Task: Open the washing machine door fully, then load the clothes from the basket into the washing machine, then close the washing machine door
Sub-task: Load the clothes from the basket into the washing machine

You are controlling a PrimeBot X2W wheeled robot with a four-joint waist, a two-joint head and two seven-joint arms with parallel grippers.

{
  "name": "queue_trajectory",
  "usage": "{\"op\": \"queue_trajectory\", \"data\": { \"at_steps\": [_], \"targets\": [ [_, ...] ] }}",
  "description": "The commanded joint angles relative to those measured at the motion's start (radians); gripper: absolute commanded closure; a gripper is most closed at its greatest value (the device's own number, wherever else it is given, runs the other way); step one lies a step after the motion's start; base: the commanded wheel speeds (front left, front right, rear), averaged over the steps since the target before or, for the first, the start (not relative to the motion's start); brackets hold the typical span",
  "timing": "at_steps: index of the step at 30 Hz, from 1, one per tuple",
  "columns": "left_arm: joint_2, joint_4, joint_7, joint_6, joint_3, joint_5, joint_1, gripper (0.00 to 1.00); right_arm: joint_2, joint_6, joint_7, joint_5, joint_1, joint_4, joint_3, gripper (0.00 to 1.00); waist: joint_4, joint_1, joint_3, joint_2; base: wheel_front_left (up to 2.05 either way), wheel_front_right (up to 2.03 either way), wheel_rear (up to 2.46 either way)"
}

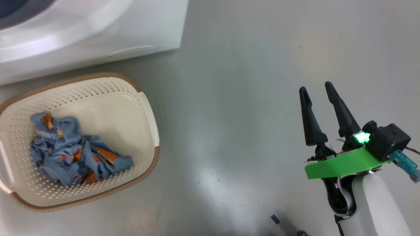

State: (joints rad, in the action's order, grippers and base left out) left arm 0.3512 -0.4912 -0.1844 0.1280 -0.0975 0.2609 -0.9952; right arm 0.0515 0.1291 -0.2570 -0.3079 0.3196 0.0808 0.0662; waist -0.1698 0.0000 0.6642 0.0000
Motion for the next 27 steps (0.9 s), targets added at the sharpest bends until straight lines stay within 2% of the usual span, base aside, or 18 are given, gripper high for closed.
{"op": "queue_trajectory", "data": {
  "at_steps": [1, 6, 10, 15, 27],
  "targets": [
    [0.085, 0.005, 0.010, 0.002, 0.007, -0.007, -0.047, 1.00, -0.001, 0.002, -0.005, -0.015, 0.003, -0.028, 0.027, 0.00, -0.028, 0.0000, 0.035, 0.0000, 0.00, 0.00, 0.00],
    [0.160, -0.063, 0.028, 0.002, 0.088, -0.009, -0.175, 1.00, -0.001, 0.002, -0.005, -0.038, 0.016, -0.038, 0.038, 0.00, -0.057, 0.0000, 0.083, 0.0000, 0.00, 0.00, 0.00],
    [0.198, -0.118, 0.048, 0.002, 0.153, 0.039, -0.278, 1.00, -0.001, 0.002, -0.005, -0.052, 0.024, -0.040, 0.047, 0.00, -0.079, 0.0000, 0.118, 0.0000, 0.00, 0.00, 0.00],
    [0.273, -0.184, 0.060, 0.003, 0.270, 0.050, -0.405, 1.00, -0.001, 0.002, -0.005, -0.063, 0.037, -0.044, 0.061, 0.00, -0.105, 0.0000, 0.159, 0.0000, 0.00, 0.00, 0.00],
    [0.324, -0.357, 0.055, 0.003, 0.402, 0.092, -0.615, 1.00, -0.001, 0.002, -0.005, -0.094, 0.051, -0.038, 0.097, 0.00, -0.158, 0.0000, 0.188, 0.0000, 0.00, 0.00, 0.00]
  ]
}}
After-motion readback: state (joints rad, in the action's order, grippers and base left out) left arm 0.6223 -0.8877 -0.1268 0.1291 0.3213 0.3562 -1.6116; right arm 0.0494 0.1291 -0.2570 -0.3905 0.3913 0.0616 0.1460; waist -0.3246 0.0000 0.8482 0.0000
